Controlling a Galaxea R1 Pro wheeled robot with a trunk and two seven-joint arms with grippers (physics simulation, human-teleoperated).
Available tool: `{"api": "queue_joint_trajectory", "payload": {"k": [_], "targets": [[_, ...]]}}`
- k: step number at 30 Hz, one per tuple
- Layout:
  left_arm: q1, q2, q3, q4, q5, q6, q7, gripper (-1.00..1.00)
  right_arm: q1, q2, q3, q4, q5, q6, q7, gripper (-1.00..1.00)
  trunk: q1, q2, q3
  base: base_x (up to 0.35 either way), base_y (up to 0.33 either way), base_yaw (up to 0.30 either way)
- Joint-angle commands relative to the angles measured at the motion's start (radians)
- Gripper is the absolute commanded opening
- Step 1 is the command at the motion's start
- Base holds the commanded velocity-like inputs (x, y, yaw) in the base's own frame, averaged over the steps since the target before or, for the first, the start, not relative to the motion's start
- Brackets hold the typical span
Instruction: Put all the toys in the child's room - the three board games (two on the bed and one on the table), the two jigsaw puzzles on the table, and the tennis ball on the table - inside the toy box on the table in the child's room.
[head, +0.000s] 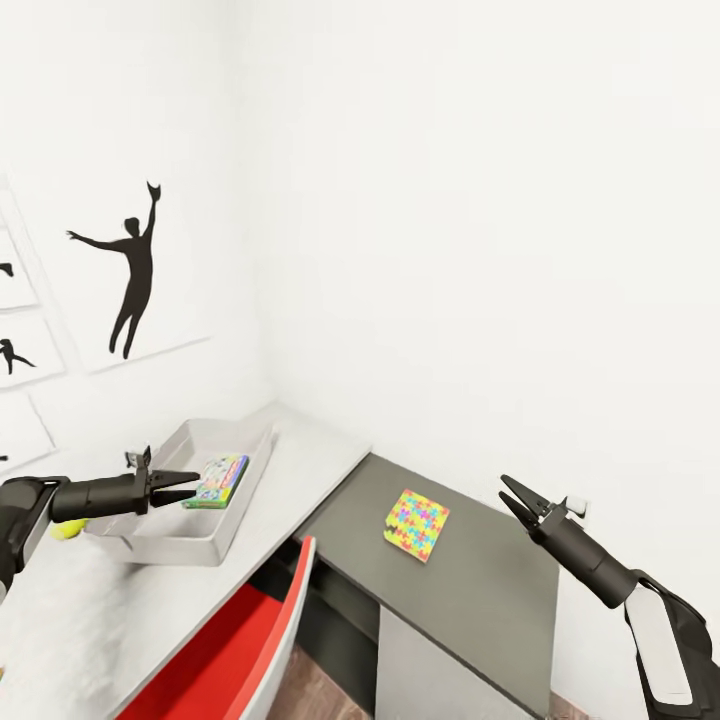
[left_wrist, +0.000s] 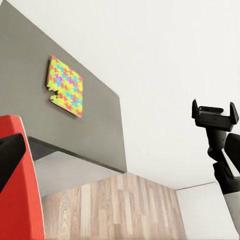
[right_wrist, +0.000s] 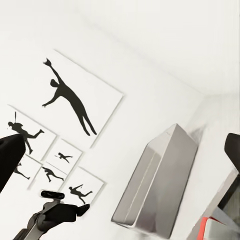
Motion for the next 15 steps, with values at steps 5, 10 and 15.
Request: {"api": "queue_joint_trajectory", "payload": {"k": [5, 10, 15], "targets": [[0.0, 0.001, 0.001, 0.0, -0.004, 0.011, -0.005, 1.0, -0.001, 0.0, -0.001, 0.002, -0.002, 0.005, 0.001, 1.0, 0.001, -0.002, -0.002, 0.0, 0.0, -0.28], [0.0, 0.0, 0.0, -0.001, -0.003, 0.011, -0.005, 1.0, -0.001, 0.0, -0.001, 0.007, -0.002, 0.005, 0.002, 1.0, 0.001, -0.002, -0.002, 0.0, 0.0, -0.28], [0.0, 0.0, 0.0, -0.001, -0.003, 0.011, -0.005, 1.0, -0.001, 0.0, -0.001, 0.008, -0.002, 0.005, 0.002, 1.0, 0.001, -0.002, -0.002, -0.024, 0.0, -0.28]]}}
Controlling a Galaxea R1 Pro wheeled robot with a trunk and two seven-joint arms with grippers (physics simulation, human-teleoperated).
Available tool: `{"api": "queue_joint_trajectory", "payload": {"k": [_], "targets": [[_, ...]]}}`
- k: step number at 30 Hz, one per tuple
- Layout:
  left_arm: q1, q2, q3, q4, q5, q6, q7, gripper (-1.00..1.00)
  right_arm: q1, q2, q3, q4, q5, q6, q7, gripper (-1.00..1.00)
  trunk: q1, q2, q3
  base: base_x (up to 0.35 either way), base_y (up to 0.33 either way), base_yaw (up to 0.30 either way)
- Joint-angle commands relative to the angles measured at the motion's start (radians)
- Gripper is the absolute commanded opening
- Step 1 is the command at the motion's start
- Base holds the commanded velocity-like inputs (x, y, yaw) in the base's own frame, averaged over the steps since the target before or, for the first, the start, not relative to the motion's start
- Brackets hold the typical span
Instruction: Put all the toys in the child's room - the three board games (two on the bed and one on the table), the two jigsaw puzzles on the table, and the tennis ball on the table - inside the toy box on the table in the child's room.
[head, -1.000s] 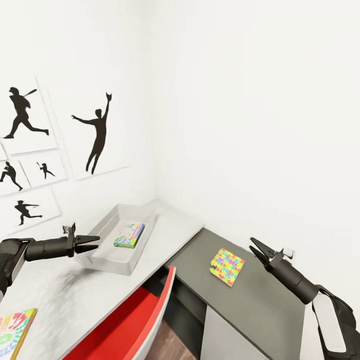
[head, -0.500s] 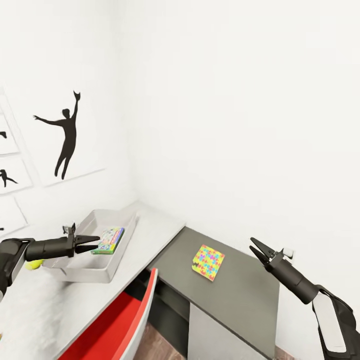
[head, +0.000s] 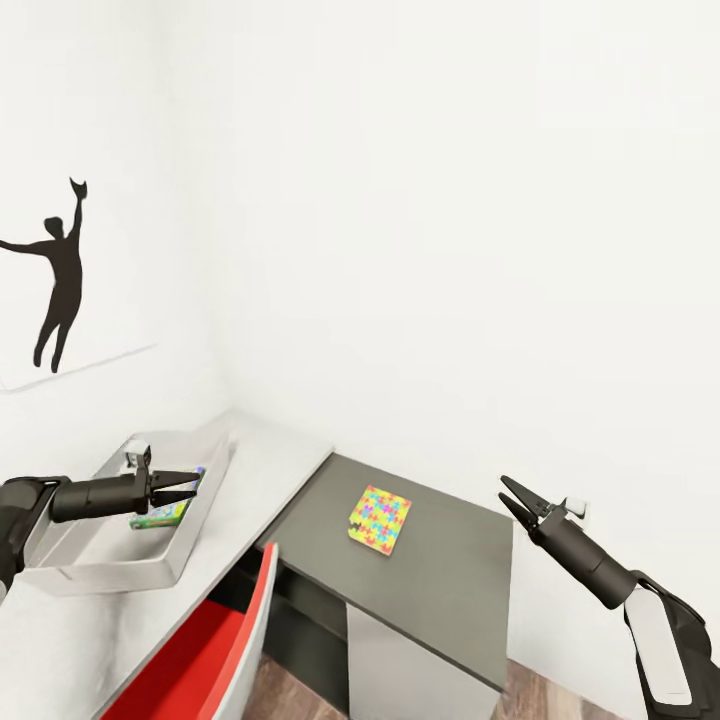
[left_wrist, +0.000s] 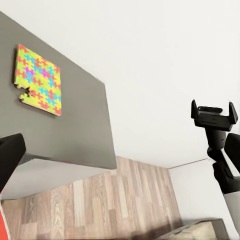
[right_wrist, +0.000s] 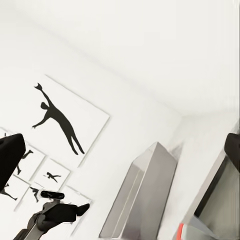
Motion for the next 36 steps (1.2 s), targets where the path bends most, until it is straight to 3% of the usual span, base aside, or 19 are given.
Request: {"api": "queue_joint_trajectory", "payload": {"k": [1, 36], "targets": [[-0.001, 0.0, 0.001, 0.0, -0.004, 0.011, -0.005, 1.0, -0.001, 0.0, -0.001, 0.001, -0.002, 0.005, 0.002, 1.0, 0.001, -0.002, -0.002, -0.073, 0.0, -0.28], [-0.001, -0.001, 0.0, 0.0, -0.004, 0.007, -0.005, 1.0, -0.001, -0.001, -0.001, 0.002, -0.002, 0.005, 0.002, 1.0, 0.001, -0.002, -0.002, -0.019, 0.0, -0.28]]}}
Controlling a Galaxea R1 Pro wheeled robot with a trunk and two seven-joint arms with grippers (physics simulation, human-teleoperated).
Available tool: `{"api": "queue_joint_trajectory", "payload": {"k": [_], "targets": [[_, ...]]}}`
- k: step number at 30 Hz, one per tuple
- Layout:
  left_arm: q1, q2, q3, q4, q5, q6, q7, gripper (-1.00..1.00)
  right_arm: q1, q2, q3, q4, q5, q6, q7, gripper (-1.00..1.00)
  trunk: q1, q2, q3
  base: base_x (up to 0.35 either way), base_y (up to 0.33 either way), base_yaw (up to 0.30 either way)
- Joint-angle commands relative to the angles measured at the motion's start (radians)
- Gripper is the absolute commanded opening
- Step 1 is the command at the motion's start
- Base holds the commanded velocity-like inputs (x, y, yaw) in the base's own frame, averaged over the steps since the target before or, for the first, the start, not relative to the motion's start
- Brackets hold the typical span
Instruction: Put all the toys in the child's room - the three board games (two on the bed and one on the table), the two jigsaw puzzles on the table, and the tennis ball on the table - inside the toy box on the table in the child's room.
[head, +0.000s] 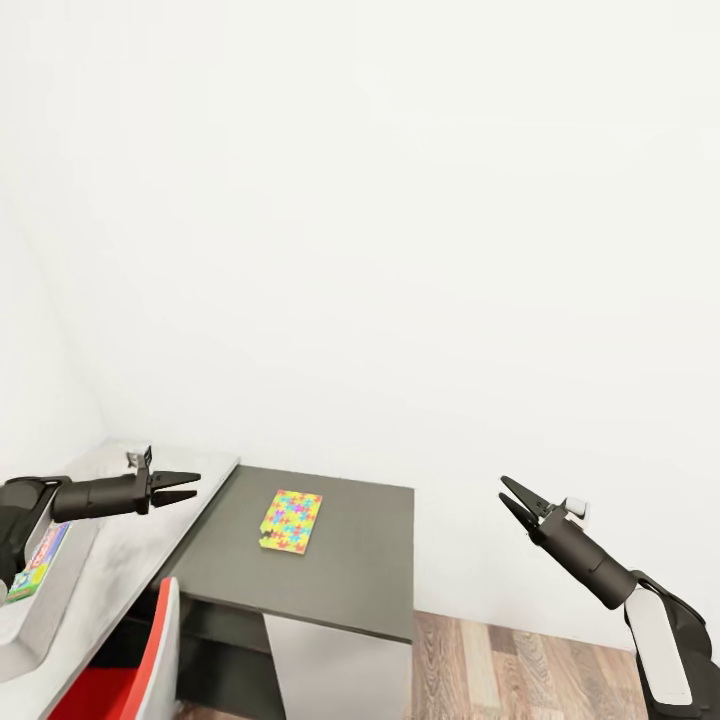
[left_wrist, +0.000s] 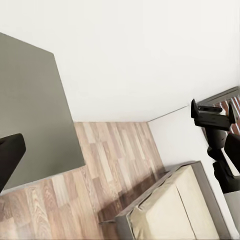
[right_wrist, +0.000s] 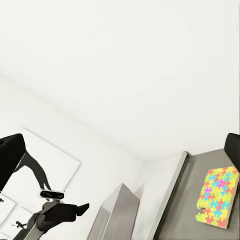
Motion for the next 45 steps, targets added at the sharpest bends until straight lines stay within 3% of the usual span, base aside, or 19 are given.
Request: {"api": "queue_joint_trajectory", "payload": {"k": [1, 45], "targets": [[0.0, 0.0, 0.001, -0.001, -0.004, 0.01, -0.005, 1.0, -0.001, 0.0, -0.001, 0.0, -0.002, 0.005, 0.002, 1.0, 0.0, -0.002, -0.002, -0.092, 0.0, -0.28], [-0.001, -0.001, 0.001, -0.001, -0.004, 0.008, -0.005, 1.0, -0.001, 0.0, -0.015, 0.008, -0.001, 0.004, 0.002, 1.0, 0.0, -0.002, 0.016, -0.025, 0.0, -0.28]]}}
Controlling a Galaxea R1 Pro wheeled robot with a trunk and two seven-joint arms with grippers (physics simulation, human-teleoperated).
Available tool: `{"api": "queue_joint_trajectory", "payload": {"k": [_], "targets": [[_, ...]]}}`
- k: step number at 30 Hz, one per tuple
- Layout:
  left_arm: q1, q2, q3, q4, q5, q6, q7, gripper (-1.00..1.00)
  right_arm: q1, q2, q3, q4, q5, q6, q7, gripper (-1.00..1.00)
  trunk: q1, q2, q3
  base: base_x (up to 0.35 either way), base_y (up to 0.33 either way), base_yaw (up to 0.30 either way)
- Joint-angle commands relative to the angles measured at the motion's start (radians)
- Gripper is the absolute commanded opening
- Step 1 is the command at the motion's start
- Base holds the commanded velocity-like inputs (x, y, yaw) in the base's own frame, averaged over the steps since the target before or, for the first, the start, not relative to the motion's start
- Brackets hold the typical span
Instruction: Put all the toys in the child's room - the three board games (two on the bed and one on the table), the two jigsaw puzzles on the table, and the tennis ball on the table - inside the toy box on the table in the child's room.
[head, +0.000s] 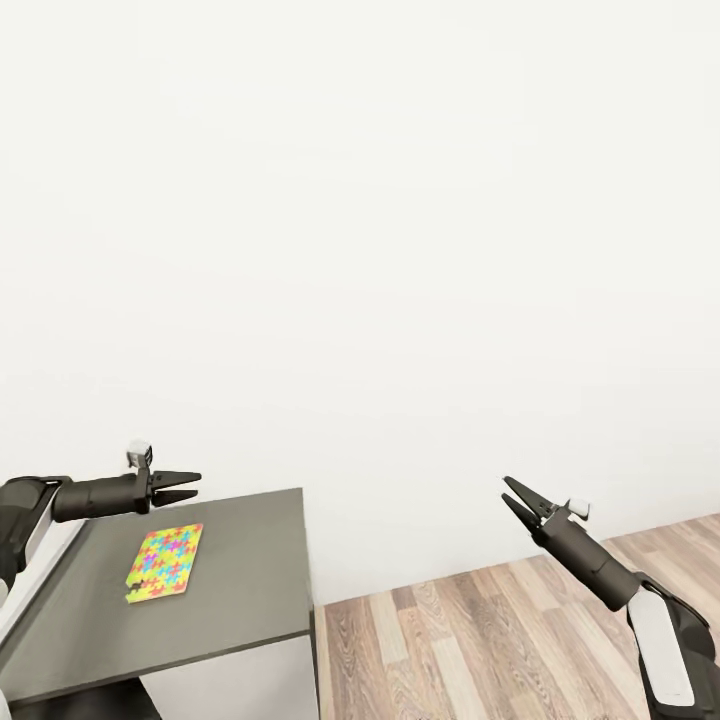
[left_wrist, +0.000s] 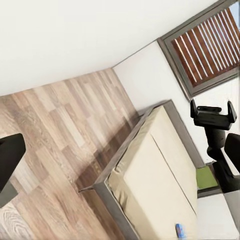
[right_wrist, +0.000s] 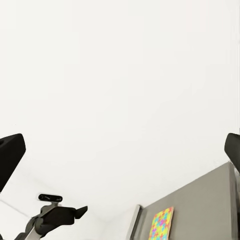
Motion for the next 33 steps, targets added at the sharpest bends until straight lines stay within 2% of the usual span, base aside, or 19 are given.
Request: {"api": "queue_joint_trajectory", "payload": {"k": [1, 19, 33], "targets": [[0.0, 0.0, 0.001, -0.001, -0.004, 0.011, -0.005, 1.0, -0.001, 0.0, -0.001, 0.001, -0.002, 0.003, 0.002, 1.0, 0.0, -0.001, 0.0, -0.034, 0.0, -0.28], [0.0, -0.001, 0.001, -0.001, -0.004, 0.011, -0.005, 1.0, -0.001, -0.001, -0.001, 0.001, -0.003, -0.001, 0.002, 1.0, 0.0, -0.001, 0.009, -0.16, 0.0, -0.28], [0.0, -0.003, 0.001, -0.001, -0.004, 0.009, -0.005, 1.0, -0.001, -0.001, -0.004, 0.02, -0.002, -0.001, 0.0, 1.0, 0.0, -0.001, 0.016, -0.017, -0.014, -0.28]]}}
